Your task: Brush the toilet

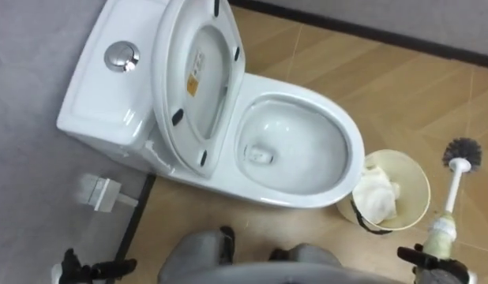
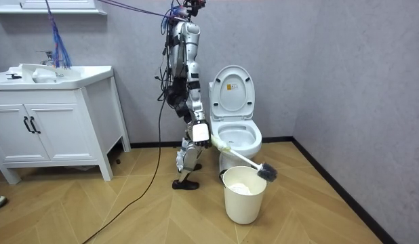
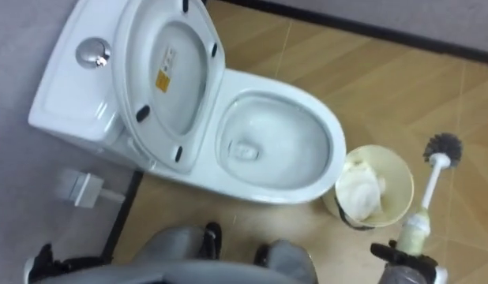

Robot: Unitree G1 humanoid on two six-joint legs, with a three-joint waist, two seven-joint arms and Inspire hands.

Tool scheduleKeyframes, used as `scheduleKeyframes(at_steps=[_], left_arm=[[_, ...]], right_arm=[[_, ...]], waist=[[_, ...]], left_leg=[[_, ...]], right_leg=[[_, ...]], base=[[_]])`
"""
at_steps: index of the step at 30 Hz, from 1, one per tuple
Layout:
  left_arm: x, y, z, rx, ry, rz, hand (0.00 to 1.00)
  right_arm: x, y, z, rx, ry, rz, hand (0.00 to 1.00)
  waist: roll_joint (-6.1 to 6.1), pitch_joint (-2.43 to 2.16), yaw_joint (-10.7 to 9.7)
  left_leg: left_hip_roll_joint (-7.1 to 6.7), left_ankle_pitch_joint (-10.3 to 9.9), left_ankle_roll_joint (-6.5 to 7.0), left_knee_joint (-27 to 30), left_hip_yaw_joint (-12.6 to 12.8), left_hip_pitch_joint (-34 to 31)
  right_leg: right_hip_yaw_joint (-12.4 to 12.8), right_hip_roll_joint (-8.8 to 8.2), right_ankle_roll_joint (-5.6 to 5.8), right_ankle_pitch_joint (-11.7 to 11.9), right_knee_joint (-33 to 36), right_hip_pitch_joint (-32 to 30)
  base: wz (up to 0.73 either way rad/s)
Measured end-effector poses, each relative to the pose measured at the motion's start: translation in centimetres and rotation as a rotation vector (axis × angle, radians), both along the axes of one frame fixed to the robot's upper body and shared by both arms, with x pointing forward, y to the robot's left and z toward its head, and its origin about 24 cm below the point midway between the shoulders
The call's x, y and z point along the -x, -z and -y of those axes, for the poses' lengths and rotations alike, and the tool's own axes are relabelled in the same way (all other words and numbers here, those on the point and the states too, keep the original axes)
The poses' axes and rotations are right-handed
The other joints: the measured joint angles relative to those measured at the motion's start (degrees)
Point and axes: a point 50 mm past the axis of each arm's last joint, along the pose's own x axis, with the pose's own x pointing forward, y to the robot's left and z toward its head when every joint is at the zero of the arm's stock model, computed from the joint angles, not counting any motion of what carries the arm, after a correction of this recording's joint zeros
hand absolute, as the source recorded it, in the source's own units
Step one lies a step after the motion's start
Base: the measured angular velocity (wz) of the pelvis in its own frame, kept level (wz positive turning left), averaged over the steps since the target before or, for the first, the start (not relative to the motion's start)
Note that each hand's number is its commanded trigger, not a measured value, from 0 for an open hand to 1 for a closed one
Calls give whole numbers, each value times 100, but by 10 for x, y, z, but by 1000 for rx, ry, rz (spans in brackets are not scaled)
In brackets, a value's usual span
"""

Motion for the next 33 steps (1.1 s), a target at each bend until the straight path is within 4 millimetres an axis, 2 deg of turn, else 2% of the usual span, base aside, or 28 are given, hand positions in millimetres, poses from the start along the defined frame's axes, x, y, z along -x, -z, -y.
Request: scheduleKeyframes(at_steps=[1, 4, 8, 10, 11, 13, 18, 21, 24, 25, 26, 29, 33], left_arm=[[6, 0, 0, 1, -5, -13, 0], [15, 0, 0, 1, -4, -43, 0], [13, 0, 0, -2, 25, -45, 0], [11, 0, 1, -1, 26, -39, 0], [11, 0, 2, 0, 25, -38, 0], [12, 1, 3, 3, 6, -38, 0], [13, 1, 5, -14, 16, -61, 0], [6, -4, 3, -54, -2, -5, 0], [-8, -10, -1, -129, 12, 46, 0], [-13, -13, -3, -164, 30, 64, 0], [-16, -15, -3, -182, 41, 74, 0], [-32, -24, -5, -303, 93, 126, 0], [-45, -36, -4, -412, 124, 190, 0]], right_arm=[[2, -1, 1, 11, -21, -9, 100], [-3, -2, 2, 38, -115, -26, 100], [-16, -5, 1, 80, -237, -20, 100], [-20, -7, -1, 118, -304, -26, 100], [-20, -7, -1, 127, -323, -31, 100], [-25, -9, -3, 156, -406, -32, 100], [-22, -7, -9, 192, -577, -102, 100], [-25, -6, -15, 210, -694, -130, 100], [-31, -5, -23, 234, -819, -142, 100], [-29, -4, -25, 236, -851, -150, 100], [-27, -4, -26, 236, -862, -155, 100], [-21, -4, -26, 240, -889, -163, 100], [-6, -1, -26, 226, -919, -211, 100]], waist=[[15, -16, -14], [-27, -9, -30], [-57, 4, 36], [-77, 17, 100], [-53, 5, 112], [-63, 15, 140], [-66, 6, 246], [-73, 6, 272], [-86, -3, 297], [-84, -21, 344], [-130, -6, 384], [-165, -24, 549], [-275, -9, 561]], left_leg=[[-5, -1, 0, -55, -24, 102], [-14, 0, 0, -199, -25, 339], [-23, 0, -2, -327, 1, 554], [-20, -1, -8, -439, 2, 733], [-20, 0, -8, -458, 1, 772], [-30, 0, -8, -521, 3, 864], [-88, 0, -8, -582, -116, 991], [-100, 3, -3, -610, -132, 930], [-124, 39, 10, -624, -259, 886], [-137, 61, 18, -662, -273, 915], [-149, 71, 21, -679, -280, 921], [-195, 137, 45, -751, -329, 908], [-283, 175, 57, -736, -573, 917]], right_leg=[[-17, 27, 17, 42, -139, 137], [-66, 46, 33, 105, -365, 403], [-54, 61, 41, 123, -489, 601], [-59, 134, 55, 202, -698, 840], [-56, 143, 57, 214, -743, 890], [-61, 144, 65, 232, -820, 987], [-189, 142, 104, 271, -969, 1202], [-266, 133, 115, 290, -982, 1187], [-399, 140, 138, 350, -1042, 1208], [-402, 133, 151, 361, -1056, 1208], [-400, 126, 153, 363, -1057, 1206], [-454, 89, 166, 370, -1057, 1186], [-671, 69, 189, 383, -1092, 1299]], base=[[7], [1], [-2], [0], [0], [0], [11], [12], [15], [11], [6], [10], [30]])
